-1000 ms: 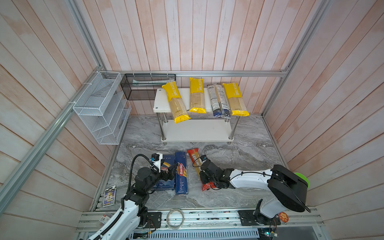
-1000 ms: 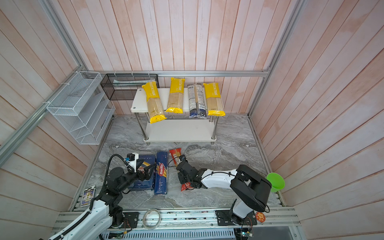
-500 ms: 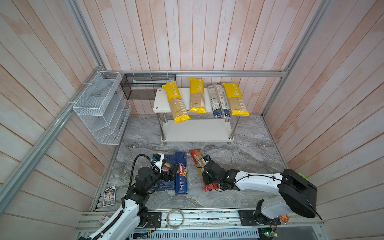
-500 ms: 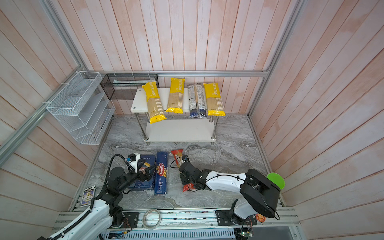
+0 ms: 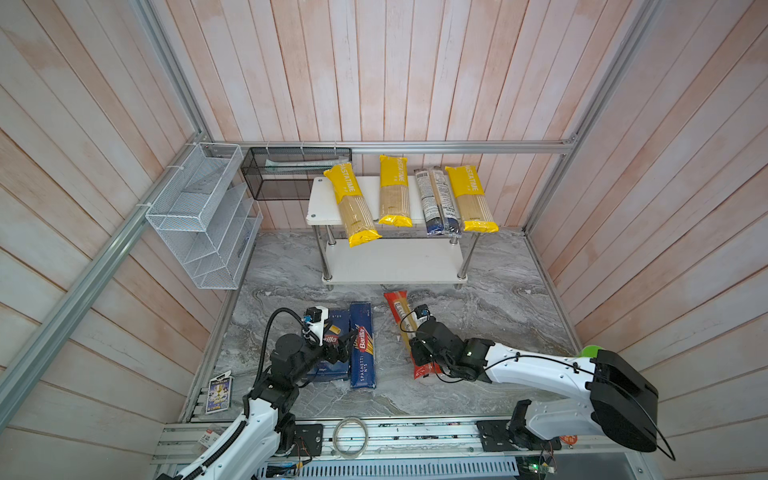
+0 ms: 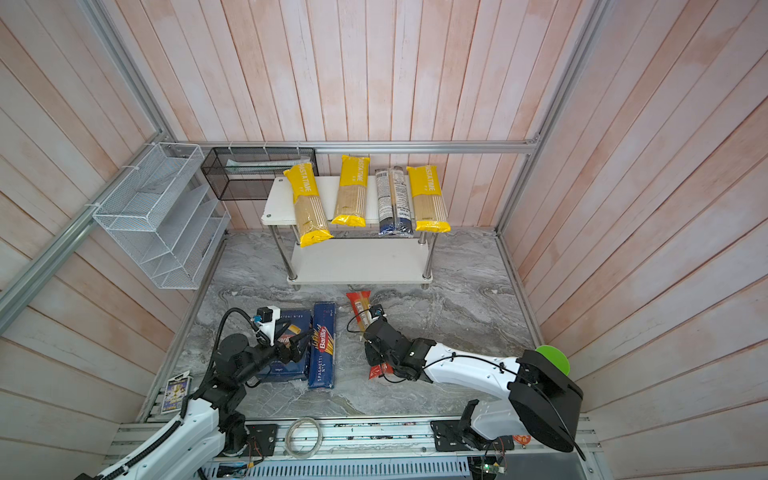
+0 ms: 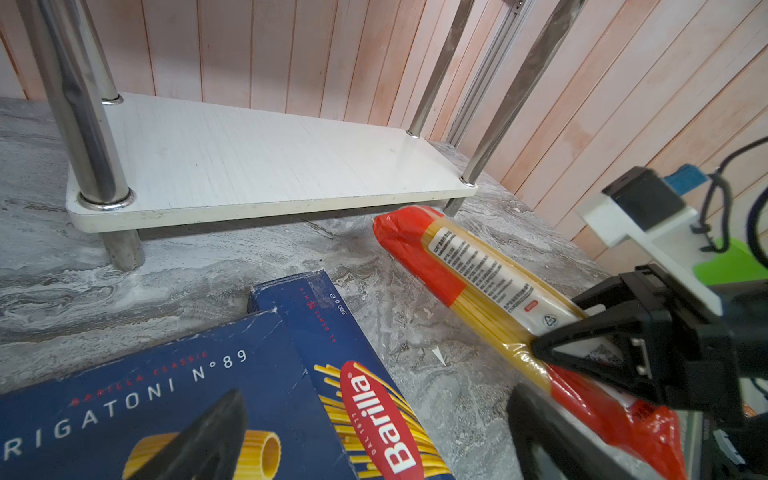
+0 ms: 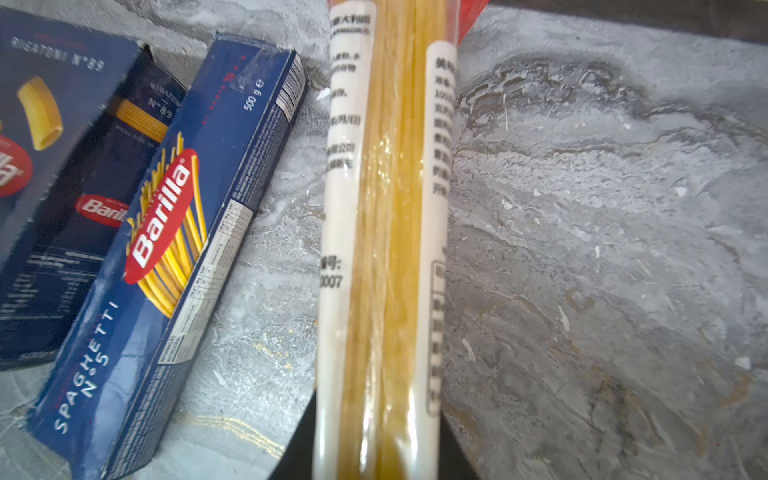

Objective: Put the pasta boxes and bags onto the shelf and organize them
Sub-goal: 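Carry the red-yellow bag upright toward the shelf's lower tier with the right gripper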

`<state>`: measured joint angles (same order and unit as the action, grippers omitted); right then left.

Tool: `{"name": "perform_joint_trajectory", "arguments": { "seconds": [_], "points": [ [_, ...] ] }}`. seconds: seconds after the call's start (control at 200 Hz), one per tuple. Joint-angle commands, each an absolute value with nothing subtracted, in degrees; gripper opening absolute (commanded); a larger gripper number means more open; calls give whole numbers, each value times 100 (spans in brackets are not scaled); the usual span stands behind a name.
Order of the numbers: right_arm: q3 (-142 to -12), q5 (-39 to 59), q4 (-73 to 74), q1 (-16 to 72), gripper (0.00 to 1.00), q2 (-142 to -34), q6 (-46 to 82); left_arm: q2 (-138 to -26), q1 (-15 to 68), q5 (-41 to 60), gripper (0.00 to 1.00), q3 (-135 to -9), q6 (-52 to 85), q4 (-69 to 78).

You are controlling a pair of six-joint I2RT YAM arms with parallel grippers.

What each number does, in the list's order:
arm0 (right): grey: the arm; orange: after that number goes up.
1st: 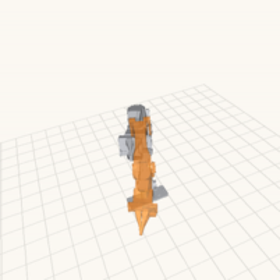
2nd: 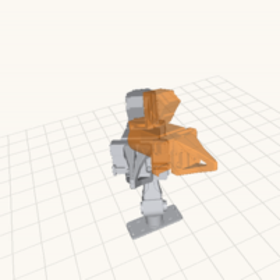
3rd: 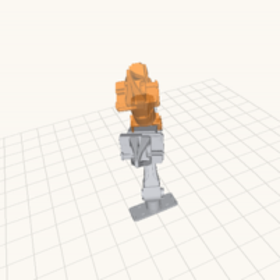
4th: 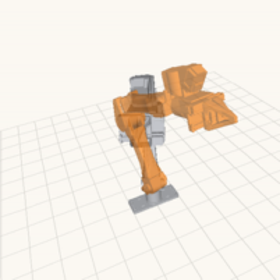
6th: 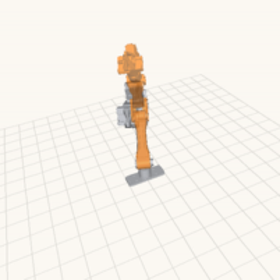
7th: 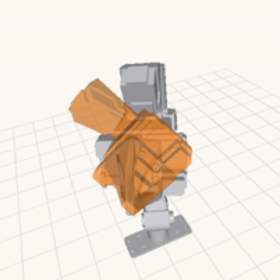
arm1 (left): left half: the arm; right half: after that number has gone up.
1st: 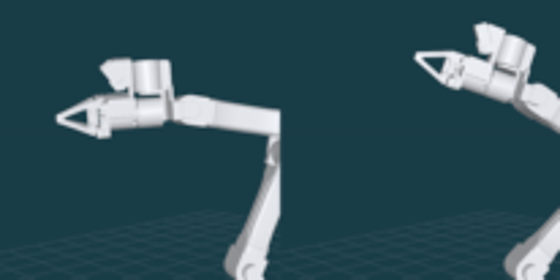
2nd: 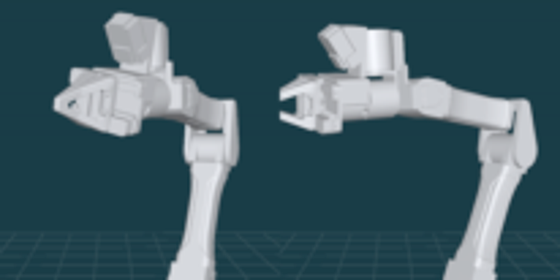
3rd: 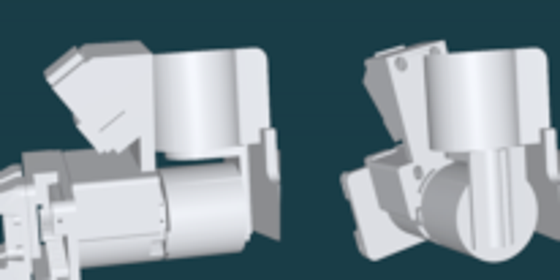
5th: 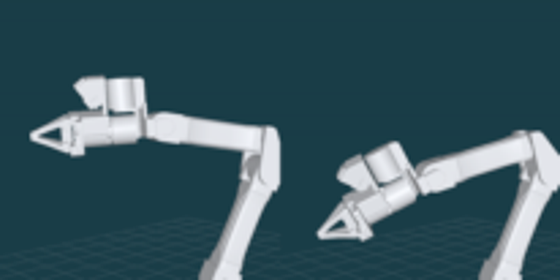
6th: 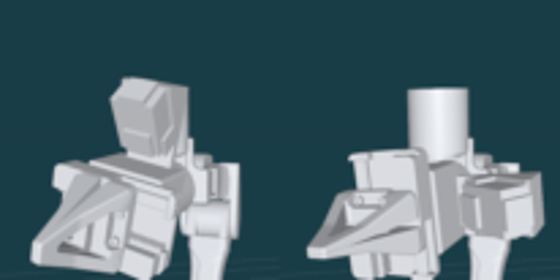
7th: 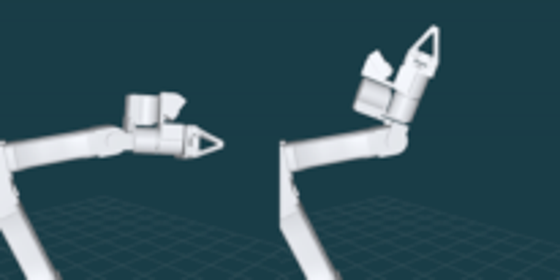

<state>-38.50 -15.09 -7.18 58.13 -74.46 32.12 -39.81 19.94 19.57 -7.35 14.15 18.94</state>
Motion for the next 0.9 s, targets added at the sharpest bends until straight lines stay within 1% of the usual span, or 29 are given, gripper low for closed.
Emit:
{"name": "perform_joint_trajectory", "arguments": {
  "seconds": [0.0,0.235,0.355,0.515,0.665,0.8,0.895],
  "points": [
    [-4013,-1872,-265,5664,7,-6975,3183,-4046,2021,2104,100,-854,1300,2046],
    [-3816,-1924,-118,5339,7,-6374,3094,-4086,2023,2125,100,-879,1288,2047],
    [-3936,-1934,-321,5077,7,-6245,3101,-4116,2021,2134,100,-881,1281,2064],
    [-4078,-1983,-558,4731,7,-6238,3067,-4170,2021,2155,100,-894,1274,2074],
    [-4104,-1902,-476,4375,7,-6285,2925,-4194,2027,2153,100,-904,1275,2083],
    [-4161,-1662,-305,3986,7,-6386,2731,-4217,2029,2154,100,-913,1267,2100],
    [-4271,-1306,-167,3675,7,-6524,2599,-4239,2022,2152,100,-920,1266,2083]
  ]
}}
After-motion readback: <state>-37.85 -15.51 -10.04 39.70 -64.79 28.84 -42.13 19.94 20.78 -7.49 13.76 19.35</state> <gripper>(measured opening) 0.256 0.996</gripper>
